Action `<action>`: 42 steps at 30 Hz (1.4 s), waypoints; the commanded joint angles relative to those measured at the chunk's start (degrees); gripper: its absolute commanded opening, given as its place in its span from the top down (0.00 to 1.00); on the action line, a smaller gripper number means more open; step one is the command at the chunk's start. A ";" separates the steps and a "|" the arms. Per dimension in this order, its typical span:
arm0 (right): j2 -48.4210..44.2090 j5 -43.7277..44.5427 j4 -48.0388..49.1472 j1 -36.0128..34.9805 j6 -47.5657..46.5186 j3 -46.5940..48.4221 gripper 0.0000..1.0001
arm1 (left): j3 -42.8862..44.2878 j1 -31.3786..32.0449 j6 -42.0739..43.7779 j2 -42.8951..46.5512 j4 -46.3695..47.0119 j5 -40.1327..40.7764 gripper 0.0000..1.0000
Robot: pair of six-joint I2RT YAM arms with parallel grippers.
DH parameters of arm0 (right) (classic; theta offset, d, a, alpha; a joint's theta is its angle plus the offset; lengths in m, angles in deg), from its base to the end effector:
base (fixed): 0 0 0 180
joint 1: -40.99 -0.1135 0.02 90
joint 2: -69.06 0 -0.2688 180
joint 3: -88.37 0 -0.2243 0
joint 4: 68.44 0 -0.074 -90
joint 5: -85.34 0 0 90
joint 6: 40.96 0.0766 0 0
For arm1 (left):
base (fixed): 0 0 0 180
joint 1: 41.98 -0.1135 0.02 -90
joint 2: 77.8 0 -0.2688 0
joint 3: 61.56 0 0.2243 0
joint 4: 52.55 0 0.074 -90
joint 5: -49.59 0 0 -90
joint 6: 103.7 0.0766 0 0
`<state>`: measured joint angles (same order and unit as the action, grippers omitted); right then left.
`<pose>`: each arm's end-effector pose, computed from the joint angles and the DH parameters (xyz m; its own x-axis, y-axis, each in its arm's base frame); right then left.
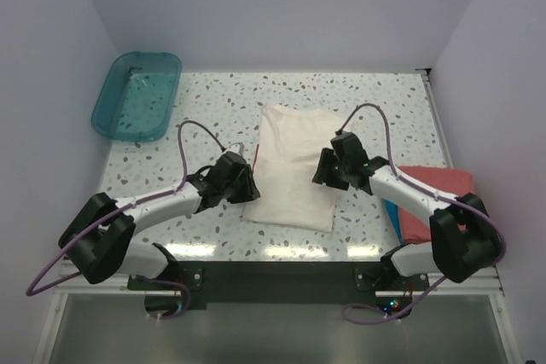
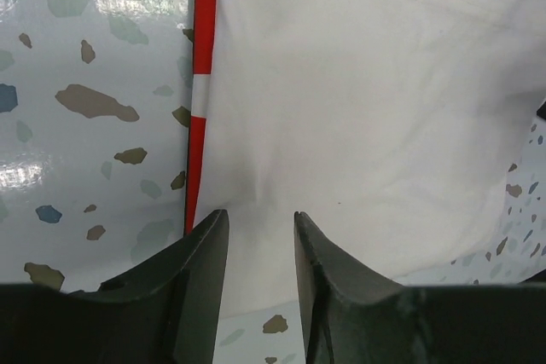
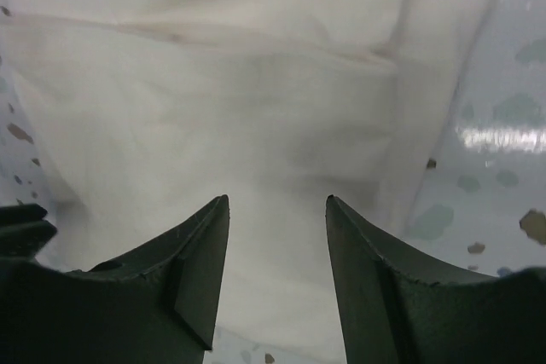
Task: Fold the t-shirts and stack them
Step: Fold the tshirt
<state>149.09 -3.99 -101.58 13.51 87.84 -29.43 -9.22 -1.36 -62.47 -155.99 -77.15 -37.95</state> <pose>0.2504 0.1292 0.1926 -0.8221 0.2786 -0.4965 0.0773 0.9186 0.3875 0.2015 -0.1685 0.1627 -0.8593 -0.2529 -0.4446 -0.0251 0.8891 -0.4571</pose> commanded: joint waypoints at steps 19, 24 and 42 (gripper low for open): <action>-33.19 -2.67 -14.73 -4.95 17.79 -24.87 0.44 | -7.55 -0.46 0.17 9.11 -4.19 -4.39 0.39; -30.46 -5.06 -11.29 -5.65 19.55 -26.63 0.44 | -9.39 -0.46 -0.71 9.11 -4.98 -5.54 0.40; -24.48 -8.13 -4.69 -7.06 19.30 -26.82 1.00 | -9.40 -0.46 -0.18 5.15 -1.63 -7.73 0.97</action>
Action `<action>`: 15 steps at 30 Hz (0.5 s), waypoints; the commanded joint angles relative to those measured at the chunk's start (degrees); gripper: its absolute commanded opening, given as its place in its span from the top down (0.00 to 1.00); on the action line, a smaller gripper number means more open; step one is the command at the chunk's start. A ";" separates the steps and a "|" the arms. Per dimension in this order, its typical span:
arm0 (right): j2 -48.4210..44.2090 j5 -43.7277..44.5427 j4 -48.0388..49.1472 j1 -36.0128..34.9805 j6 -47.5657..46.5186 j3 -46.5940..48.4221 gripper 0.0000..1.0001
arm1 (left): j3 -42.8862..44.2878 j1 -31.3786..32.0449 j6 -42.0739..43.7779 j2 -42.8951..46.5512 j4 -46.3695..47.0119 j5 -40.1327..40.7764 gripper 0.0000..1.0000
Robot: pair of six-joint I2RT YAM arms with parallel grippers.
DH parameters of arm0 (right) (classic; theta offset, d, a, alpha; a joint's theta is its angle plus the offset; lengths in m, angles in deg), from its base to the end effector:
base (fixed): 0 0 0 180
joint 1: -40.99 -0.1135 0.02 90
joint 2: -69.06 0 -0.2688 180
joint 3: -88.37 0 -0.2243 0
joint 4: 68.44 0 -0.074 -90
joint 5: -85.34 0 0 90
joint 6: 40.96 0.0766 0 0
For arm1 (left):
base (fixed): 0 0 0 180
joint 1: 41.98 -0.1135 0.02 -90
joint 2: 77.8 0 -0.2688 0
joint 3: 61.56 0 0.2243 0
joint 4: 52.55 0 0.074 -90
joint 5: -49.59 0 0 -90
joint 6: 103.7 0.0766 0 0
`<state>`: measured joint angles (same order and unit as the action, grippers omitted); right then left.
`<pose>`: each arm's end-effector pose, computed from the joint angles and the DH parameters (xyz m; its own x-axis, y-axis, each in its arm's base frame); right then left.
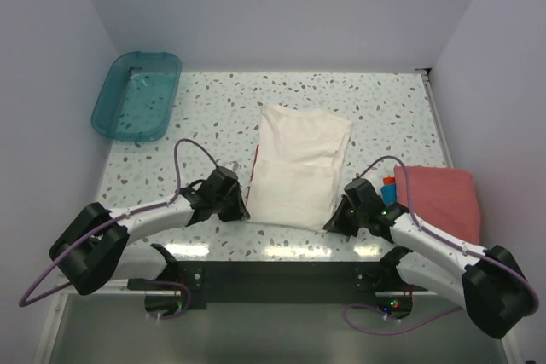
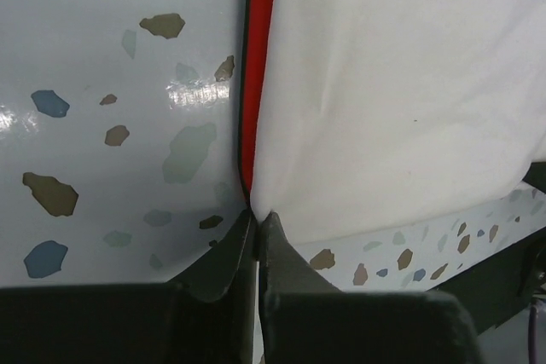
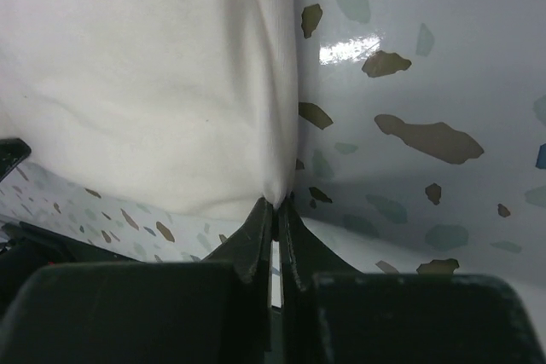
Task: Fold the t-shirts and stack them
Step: Fold the tshirt
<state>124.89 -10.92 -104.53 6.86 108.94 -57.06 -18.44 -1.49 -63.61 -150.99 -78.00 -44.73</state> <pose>0.1270 0.0962 0.1281 -0.8742 0.4464 -0.1911 0.2989 0.8048 0.5128 0.1647 -0.1482 0.1345 -0.9239 -0.2143 -0.3171 -0.0418 0.8800 -0.4731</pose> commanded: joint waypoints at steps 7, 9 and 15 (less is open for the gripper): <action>-10.38 -2.35 -12.97 -7.17 -2.25 2.22 1.00 | -1.14 -0.15 1.04 9.97 -8.60 -1.75 1.00; -13.37 -1.74 -14.48 -10.93 -1.28 2.31 1.00 | -1.14 -0.15 0.87 12.62 -11.94 -2.36 1.00; -16.64 5.10 -23.00 -12.63 -3.12 10.19 1.00 | 5.86 -0.24 2.44 17.91 -18.01 -0.70 1.00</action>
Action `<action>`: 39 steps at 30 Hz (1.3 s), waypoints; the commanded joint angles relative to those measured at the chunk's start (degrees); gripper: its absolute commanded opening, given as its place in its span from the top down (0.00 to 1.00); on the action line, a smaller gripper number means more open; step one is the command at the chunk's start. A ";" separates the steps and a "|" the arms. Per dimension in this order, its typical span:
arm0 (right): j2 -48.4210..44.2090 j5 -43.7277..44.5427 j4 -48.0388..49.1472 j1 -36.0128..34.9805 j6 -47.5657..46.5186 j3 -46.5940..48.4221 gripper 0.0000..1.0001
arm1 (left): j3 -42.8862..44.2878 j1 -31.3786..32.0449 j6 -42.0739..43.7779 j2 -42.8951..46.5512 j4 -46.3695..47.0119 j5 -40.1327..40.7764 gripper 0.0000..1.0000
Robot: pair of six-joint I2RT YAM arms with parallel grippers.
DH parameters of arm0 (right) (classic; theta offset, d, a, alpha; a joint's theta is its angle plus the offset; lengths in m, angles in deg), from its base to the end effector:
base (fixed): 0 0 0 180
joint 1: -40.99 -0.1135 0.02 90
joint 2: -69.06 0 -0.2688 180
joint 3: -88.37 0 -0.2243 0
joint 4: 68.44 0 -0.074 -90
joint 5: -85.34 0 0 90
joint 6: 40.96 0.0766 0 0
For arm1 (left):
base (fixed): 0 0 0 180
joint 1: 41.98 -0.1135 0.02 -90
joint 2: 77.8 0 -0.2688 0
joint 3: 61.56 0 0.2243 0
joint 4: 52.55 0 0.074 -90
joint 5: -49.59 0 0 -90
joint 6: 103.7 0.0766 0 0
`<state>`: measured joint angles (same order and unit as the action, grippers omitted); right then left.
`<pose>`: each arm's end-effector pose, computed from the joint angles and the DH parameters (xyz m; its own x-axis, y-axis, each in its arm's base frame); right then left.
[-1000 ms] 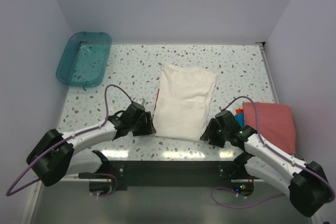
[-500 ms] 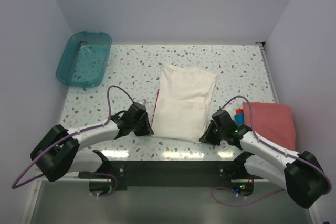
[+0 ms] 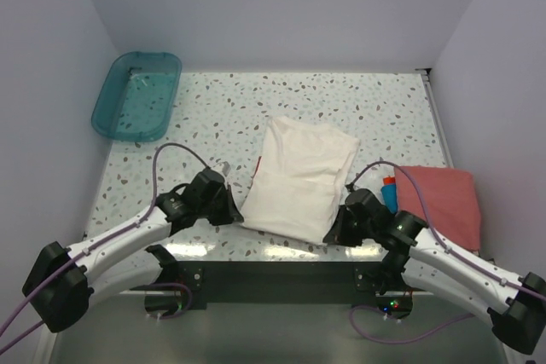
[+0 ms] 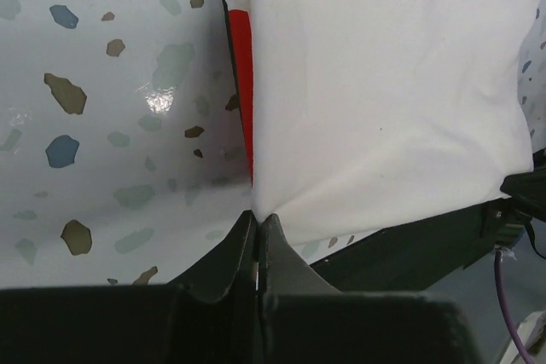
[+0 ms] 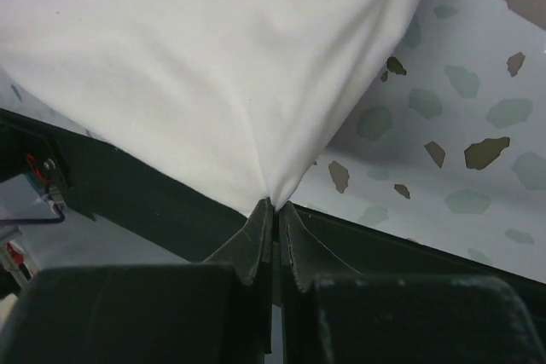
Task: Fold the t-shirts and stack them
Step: Fold the tshirt
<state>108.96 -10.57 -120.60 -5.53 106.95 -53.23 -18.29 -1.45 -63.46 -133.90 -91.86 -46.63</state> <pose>0.0817 0.0976 0.1591 -0.9415 0.2318 -0.2445 0.0639 0.8353 0.5461 0.1321 -0.1239 0.1683 -0.9194 -0.2124 -0.3312 -0.0081 0.8518 -0.5237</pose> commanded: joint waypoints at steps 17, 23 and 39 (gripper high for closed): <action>17.03 10.93 -7.05 19.24 -17.73 32.39 1.00 | 39.29 -9.68 10.29 -24.05 2.68 -1.07 1.00; 27.67 2.49 0.51 31.90 -21.26 39.07 1.00 | 52.83 -14.51 11.17 -38.45 8.31 -4.14 1.00; 67.76 -7.72 16.70 50.56 -19.75 54.20 0.38 | 91.62 -20.40 7.20 -81.21 20.98 -19.72 0.33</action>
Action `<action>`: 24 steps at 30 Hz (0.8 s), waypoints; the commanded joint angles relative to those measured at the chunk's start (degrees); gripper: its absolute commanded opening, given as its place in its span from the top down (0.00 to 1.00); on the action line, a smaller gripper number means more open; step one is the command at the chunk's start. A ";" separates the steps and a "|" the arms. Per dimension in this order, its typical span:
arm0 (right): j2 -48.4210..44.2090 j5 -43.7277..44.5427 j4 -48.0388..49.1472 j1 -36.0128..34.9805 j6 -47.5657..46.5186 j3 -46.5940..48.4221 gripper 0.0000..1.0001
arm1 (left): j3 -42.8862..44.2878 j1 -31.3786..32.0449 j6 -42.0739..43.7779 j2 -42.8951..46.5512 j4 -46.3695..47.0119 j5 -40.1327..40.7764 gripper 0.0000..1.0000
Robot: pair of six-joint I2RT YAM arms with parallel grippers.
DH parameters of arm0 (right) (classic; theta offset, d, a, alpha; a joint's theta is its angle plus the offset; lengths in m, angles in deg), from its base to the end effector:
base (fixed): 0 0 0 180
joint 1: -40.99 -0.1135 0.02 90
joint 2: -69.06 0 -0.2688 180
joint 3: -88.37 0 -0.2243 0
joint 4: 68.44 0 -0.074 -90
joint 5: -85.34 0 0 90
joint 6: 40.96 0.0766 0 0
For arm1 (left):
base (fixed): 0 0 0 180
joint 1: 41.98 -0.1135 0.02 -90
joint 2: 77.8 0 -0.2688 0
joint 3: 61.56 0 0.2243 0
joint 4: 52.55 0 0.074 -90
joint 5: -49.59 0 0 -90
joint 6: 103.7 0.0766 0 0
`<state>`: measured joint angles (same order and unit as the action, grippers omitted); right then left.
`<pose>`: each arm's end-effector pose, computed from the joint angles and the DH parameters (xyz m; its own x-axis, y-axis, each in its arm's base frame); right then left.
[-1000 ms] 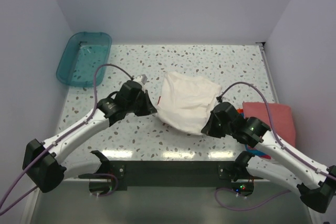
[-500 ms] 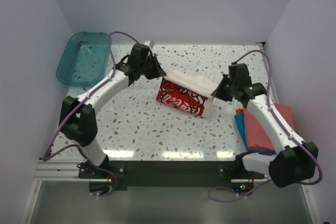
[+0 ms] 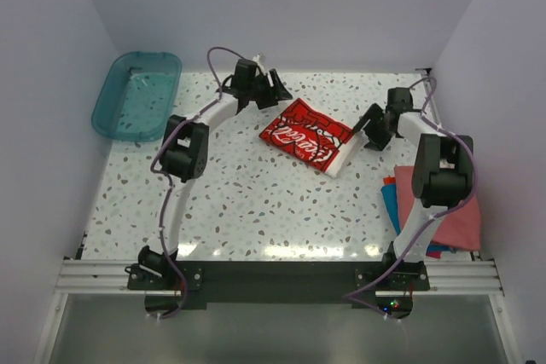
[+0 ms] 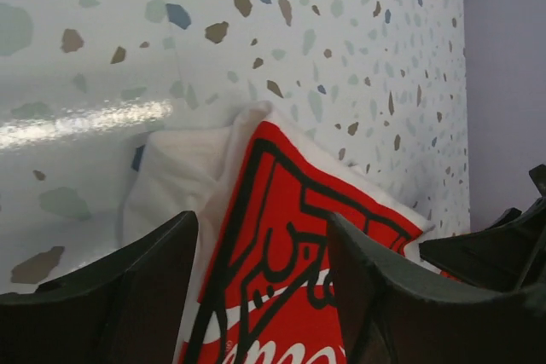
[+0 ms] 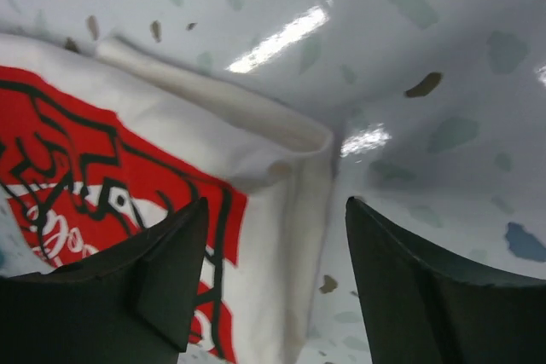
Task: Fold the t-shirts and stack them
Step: Fold the tshirt
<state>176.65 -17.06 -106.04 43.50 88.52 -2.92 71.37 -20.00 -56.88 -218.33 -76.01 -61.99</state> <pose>0.3960 -0.0009 0.1731 -0.6910 0.6519 -0.3124 0.4711 0.7339 0.4893 0.5220 -0.2411 0.1798 -0.7870 -0.3686 -0.4948 0.1395 0.6750 -0.7246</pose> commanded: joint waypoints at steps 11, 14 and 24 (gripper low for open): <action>-13.72 8.97 -0.68 -5.74 -2.66 -7.34 0.21 | -21.68 -1.07 6.88 20.64 7.68 8.64 0.43; -15.74 10.65 1.43 -8.29 -0.73 -11.73 0.22 | -24.50 1.04 9.16 21.87 5.31 10.94 0.52; -13.55 11.96 4.77 -11.55 0.15 -16.14 0.55 | -29.94 9.66 11.72 20.39 9.43 10.25 0.71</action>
<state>162.77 -7.07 -104.82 32.61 88.48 -18.55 42.49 -12.29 -47.37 -197.41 -70.48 -52.01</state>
